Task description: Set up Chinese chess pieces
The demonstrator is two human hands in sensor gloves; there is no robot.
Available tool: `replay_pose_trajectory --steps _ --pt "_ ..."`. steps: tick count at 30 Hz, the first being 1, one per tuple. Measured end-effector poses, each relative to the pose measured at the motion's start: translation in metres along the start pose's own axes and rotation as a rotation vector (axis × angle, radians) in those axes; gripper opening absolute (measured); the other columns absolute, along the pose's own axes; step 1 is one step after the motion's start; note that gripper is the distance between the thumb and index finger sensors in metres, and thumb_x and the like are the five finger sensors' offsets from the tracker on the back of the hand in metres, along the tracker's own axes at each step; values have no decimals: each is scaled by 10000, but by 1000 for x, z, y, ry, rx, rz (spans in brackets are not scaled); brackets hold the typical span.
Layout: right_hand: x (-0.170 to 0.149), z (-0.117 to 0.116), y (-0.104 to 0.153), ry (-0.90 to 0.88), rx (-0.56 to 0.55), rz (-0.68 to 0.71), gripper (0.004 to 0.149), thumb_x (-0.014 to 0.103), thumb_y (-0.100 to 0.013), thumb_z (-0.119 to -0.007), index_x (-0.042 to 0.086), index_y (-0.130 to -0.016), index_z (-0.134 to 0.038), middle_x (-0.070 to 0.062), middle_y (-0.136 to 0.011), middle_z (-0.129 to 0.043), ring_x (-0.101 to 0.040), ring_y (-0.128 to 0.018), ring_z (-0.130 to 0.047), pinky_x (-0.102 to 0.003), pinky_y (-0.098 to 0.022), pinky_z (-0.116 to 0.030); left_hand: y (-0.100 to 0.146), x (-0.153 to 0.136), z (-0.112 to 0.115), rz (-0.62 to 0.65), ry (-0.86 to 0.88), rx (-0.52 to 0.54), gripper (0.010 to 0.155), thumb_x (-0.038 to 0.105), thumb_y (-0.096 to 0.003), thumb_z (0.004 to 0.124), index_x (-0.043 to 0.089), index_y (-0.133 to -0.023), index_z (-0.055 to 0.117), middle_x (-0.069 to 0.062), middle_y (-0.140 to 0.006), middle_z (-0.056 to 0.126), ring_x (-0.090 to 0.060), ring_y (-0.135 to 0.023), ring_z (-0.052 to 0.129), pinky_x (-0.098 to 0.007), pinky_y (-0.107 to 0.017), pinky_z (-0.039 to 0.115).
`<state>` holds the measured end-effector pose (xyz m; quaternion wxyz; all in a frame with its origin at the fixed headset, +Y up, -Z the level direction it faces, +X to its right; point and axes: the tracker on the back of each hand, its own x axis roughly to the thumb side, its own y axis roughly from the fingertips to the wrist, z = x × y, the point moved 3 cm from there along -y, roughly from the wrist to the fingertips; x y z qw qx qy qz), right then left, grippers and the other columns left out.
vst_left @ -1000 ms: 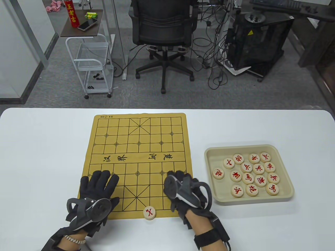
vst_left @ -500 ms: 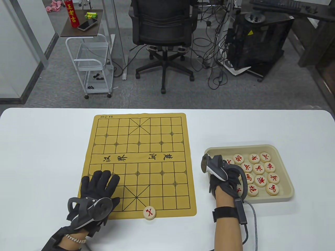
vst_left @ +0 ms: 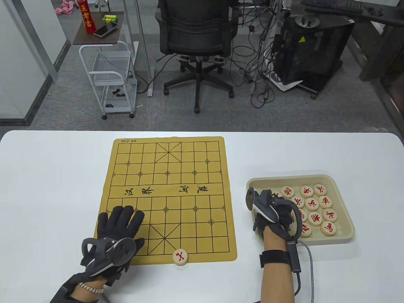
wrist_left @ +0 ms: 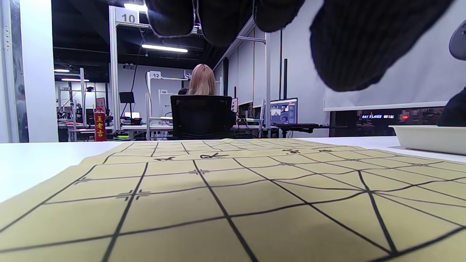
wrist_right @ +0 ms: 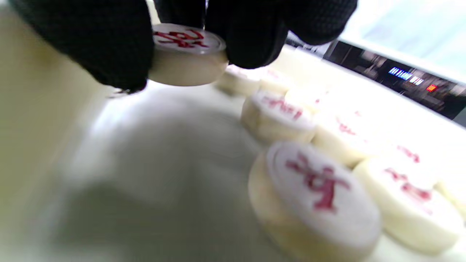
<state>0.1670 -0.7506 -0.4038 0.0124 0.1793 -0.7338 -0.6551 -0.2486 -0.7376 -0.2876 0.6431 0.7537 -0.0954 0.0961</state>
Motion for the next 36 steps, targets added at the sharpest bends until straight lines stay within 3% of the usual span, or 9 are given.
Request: replay_pose_trajectory --steps 3,8,13,18,22,28,31,36 --pt "11 24 14 -50 -105 33 746 488 -365 -982 295 -1019 -680 -44 -1017 -787 -207 -765 -921 -419 -567 -800 0 1 0 6 -5 1 861 562 -394 819 346 -1101 377 -118 -1224 438 -482 -1138 503 -739 -755 376" --pt "59 39 41 -196 -84 225 752 504 -376 -969 289 -1030 -668 -37 -1021 -782 -199 -768 -916 -416 -571 -797 0 2 1 10 -7 2 861 564 -393 818 346 -1100 377 -116 -1223 440 -480 -1138 506 -736 -754 382" --pt "113 28 62 -177 -31 380 739 504 -388 -956 293 -1033 -666 -34 -1024 -782 -195 -773 -919 -413 -573 -798 1 1 1 8 -4 0 862 564 -392 819 346 -1101 378 -116 -1222 444 -481 -1137 508 -738 -753 380" --pt "146 -3 66 -76 100 433 699 504 -411 -911 326 -1036 -652 -34 -1045 -755 -191 -796 -911 -411 -582 -799 2 0 1 5 1 0 862 563 -392 819 346 -1100 379 -116 -1222 444 -480 -1138 508 -738 -753 380" --pt "128 5 62 -168 172 419 748 517 -410 -911 312 -1068 -621 -64 -1097 -706 -232 -878 -877 -432 -611 -777 2 0 2 8 0 -5 862 563 -392 820 347 -1100 379 -117 -1222 443 -480 -1137 509 -738 -753 380" --pt "39 35 35 -241 -66 86 683 434 -435 -922 286 -1046 -657 -66 -1088 -708 -236 -863 -876 -430 -586 -785 2 -1 2 5 2 -6 861 562 -392 820 347 -1100 379 -114 -1222 445 -480 -1137 508 -738 -754 379" --pt "1 30 16 -138 -14 -72 664 393 -445 -930 288 -1042 -660 -47 -1102 -689 -249 -891 -851 -444 -604 -768 2 1 3 8 -5 -12 861 561 -392 821 346 -1100 380 -115 -1222 444 -479 -1137 509 -739 -753 379" --pt "-32 2 -6 -3 92 -187 616 381 -438 -941 313 -999 -695 -25 -1086 -719 -246 -891 -857 -441 -600 -775 2 2 4 11 -9 -16 863 562 -391 821 346 -1100 378 -115 -1222 442 -480 -1137 510 -738 -753 380"
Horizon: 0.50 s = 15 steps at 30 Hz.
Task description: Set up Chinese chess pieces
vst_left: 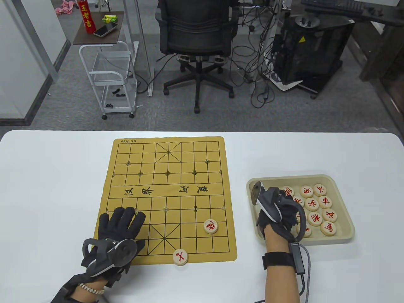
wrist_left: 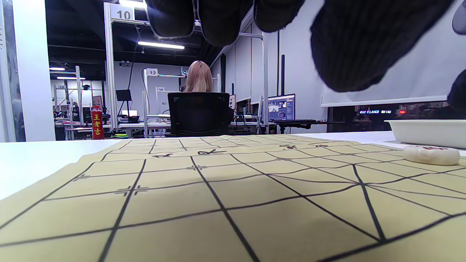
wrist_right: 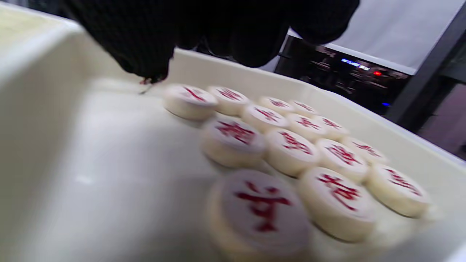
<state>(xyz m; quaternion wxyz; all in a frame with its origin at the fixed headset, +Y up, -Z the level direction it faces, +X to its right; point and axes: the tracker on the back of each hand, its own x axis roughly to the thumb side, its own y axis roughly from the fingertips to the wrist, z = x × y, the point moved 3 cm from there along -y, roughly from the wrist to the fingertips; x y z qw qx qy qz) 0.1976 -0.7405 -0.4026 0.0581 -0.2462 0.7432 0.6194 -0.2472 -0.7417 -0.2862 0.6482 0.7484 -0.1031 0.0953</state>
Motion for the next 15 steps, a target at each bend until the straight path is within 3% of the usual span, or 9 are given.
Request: replay_pose_trajectory --steps 6,15 --pt "-6 -25 -12 97 93 -1 583 390 -429 -952 308 -966 -741 -15 -1086 -724 -244 -895 -855 -442 -606 -771 -1 0 2 -1 1 -11 862 561 -392 822 346 -1100 379 -117 -1223 440 -482 -1138 503 -737 -754 378" --pt "-13 -27 -13 63 122 12 600 407 -408 -969 329 -943 -709 -3 -1060 -752 -164 -804 -902 -395 -577 -798 -3 -3 6 -12 -1 -36 863 561 -394 821 346 -1100 375 -117 -1223 437 -482 -1139 500 -737 -755 376"
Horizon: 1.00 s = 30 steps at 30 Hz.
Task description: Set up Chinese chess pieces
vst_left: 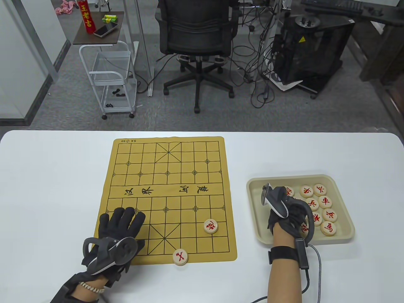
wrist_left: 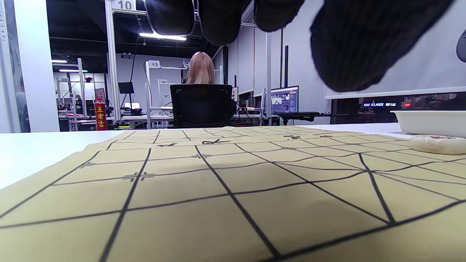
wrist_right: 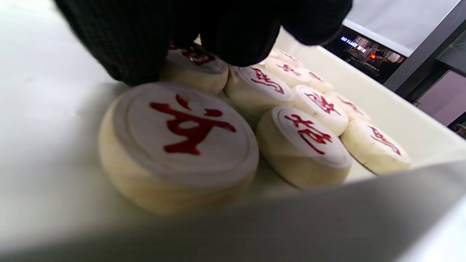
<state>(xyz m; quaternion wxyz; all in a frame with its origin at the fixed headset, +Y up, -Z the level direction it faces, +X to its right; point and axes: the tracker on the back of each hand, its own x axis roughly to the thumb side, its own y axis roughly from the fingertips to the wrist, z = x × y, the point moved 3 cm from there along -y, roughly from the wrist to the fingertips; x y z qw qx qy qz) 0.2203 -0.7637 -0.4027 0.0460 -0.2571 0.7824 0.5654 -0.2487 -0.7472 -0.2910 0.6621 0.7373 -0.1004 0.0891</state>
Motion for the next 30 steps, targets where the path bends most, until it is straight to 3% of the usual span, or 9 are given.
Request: replay_pose_trajectory --steps 14,21,25,30 --pt "-2 -5 -13 -23 -21 41 654 474 -383 -985 292 -938 -690 -46 -998 -804 -66 -628 -940 -336 -499 -844 0 -1 0 -4 4 0 866 562 -391 821 345 -1100 374 -115 -1222 440 -480 -1138 504 -736 -754 379" --pt "-3 3 -4 -32 -178 47 698 523 -303 -1016 279 -897 -742 -37 -920 -875 -51 -527 -964 -331 -427 -868 0 -2 1 -2 12 2 865 561 -392 821 345 -1100 374 -116 -1222 441 -480 -1138 503 -737 -754 377" --pt "6 27 26 -154 -280 155 697 525 -304 -1013 282 -897 -740 -35 -922 -872 -56 -526 -961 -336 -429 -863 0 -2 1 1 15 4 865 561 -392 821 346 -1100 373 -115 -1223 440 -482 -1138 503 -739 -754 374" --pt "48 49 99 -243 -393 435 697 536 -305 -1008 283 -897 -741 -31 -922 -873 -53 -525 -960 -333 -426 -865 0 0 2 12 5 4 864 563 -392 820 345 -1100 374 -114 -1222 443 -479 -1136 507 -736 -753 382"
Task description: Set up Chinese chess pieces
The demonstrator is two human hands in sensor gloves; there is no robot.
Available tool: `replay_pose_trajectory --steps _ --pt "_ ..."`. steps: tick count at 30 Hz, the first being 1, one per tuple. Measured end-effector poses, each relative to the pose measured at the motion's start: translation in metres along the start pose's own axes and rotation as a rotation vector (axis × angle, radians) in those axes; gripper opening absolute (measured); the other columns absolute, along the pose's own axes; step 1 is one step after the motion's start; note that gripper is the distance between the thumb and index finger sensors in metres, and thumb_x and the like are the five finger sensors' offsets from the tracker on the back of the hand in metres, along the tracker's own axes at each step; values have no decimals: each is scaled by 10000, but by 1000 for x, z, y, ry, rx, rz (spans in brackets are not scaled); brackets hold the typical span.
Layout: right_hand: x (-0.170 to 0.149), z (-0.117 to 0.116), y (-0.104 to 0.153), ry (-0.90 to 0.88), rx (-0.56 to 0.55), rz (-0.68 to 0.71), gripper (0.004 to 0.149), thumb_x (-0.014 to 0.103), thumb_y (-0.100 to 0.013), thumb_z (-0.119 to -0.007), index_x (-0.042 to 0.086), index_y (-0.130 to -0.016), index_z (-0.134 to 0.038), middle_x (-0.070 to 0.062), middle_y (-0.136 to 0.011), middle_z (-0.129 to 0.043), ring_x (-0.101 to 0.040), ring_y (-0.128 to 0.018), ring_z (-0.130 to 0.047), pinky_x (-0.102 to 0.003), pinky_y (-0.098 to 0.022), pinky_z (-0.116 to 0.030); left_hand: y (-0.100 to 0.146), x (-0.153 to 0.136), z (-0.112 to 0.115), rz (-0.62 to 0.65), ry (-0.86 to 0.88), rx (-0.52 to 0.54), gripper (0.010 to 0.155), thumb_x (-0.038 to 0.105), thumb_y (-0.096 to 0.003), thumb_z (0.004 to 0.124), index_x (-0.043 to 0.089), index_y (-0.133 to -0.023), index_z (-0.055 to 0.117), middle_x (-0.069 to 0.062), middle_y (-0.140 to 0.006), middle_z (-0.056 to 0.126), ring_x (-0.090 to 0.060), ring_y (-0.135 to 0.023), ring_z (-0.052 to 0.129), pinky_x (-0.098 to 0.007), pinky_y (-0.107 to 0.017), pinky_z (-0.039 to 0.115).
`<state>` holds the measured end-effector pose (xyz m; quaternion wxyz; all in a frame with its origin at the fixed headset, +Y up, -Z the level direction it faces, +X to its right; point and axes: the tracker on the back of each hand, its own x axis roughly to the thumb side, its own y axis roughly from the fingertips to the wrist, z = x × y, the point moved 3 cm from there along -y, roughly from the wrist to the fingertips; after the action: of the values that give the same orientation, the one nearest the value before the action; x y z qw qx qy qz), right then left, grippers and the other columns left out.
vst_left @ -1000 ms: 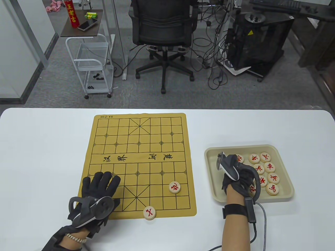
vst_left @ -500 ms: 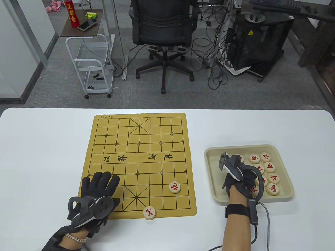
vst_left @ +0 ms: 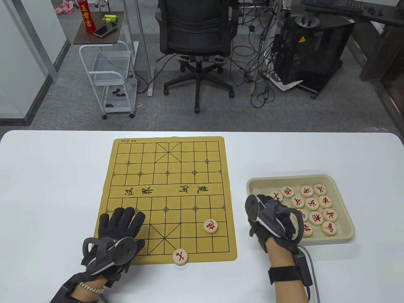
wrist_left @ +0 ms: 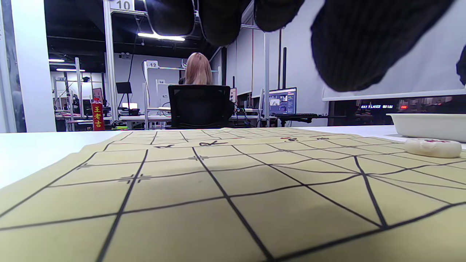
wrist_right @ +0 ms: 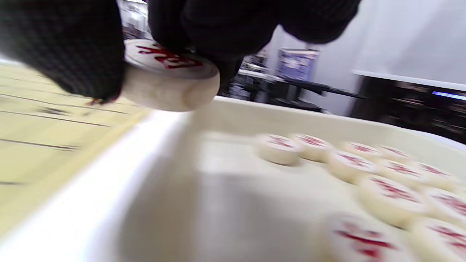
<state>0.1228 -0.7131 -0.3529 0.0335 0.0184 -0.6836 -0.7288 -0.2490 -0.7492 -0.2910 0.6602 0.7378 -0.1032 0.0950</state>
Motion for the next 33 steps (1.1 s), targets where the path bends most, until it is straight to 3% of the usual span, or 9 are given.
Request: replay_pose_trajectory --steps 4,7,13,15,16,19,21,26,33 --pt "66 -1 37 -42 4 213 692 540 -306 -1005 284 -894 -745 -28 -918 -878 -52 -519 -964 -334 -428 -865 1 1 0 4 -1 0 865 564 -391 819 345 -1100 374 -113 -1221 447 -480 -1136 508 -738 -752 380" --pt "107 -15 59 -44 46 327 692 538 -307 -1004 286 -896 -743 -27 -920 -876 -53 -522 -964 -334 -427 -866 2 1 1 7 -1 0 864 565 -392 819 345 -1100 375 -113 -1220 448 -479 -1136 509 -738 -752 381" --pt "141 -56 73 -40 132 397 687 528 -319 -998 285 -904 -732 -22 -931 -863 -51 -533 -961 -331 -432 -864 2 1 0 11 8 4 864 563 -391 820 346 -1100 375 -113 -1221 447 -480 -1136 510 -738 -751 381" --pt "141 -57 76 -64 77 377 681 533 -314 -989 288 -897 -737 -21 -931 -862 -56 -538 -960 -334 -433 -862 3 1 0 11 11 5 865 564 -390 820 345 -1100 376 -111 -1220 450 -479 -1136 511 -738 -752 382" --pt "139 -58 76 -56 117 386 678 520 -330 -985 288 -911 -725 -24 -946 -848 -60 -557 -962 -334 -446 -859 3 1 0 10 11 6 865 563 -390 820 345 -1100 376 -113 -1220 449 -480 -1136 510 -737 -752 381" --pt "124 -52 72 -104 186 366 697 513 -346 -970 298 -954 -706 -25 -985 -819 -89 -637 -959 -349 -483 -848 3 1 1 11 11 3 865 563 -390 821 345 -1099 376 -113 -1220 449 -478 -1136 511 -737 -752 382" --pt "102 -38 63 -142 142 284 685 510 -363 -959 304 -965 -704 -29 -1003 -805 -106 -666 -951 -360 -497 -838 3 0 1 10 12 2 866 563 -390 821 345 -1100 376 -112 -1220 450 -479 -1136 511 -737 -752 381" --pt "14 -14 28 -39 71 -141 680 483 -396 -951 286 -993 -691 -64 -1036 -768 -149 -699 -932 -387 -520 -811 3 0 1 8 14 0 865 562 -391 821 345 -1100 376 -114 -1221 448 -481 -1135 509 -738 -752 379" --pt "-75 -39 3 197 258 -451 648 478 -398 -957 265 -968 -736 -84 -1029 -780 -175 -706 -940 -402 -513 -816 2 0 1 8 14 -6 865 563 -390 821 346 -1100 376 -113 -1221 447 -480 -1137 508 -738 -752 379"
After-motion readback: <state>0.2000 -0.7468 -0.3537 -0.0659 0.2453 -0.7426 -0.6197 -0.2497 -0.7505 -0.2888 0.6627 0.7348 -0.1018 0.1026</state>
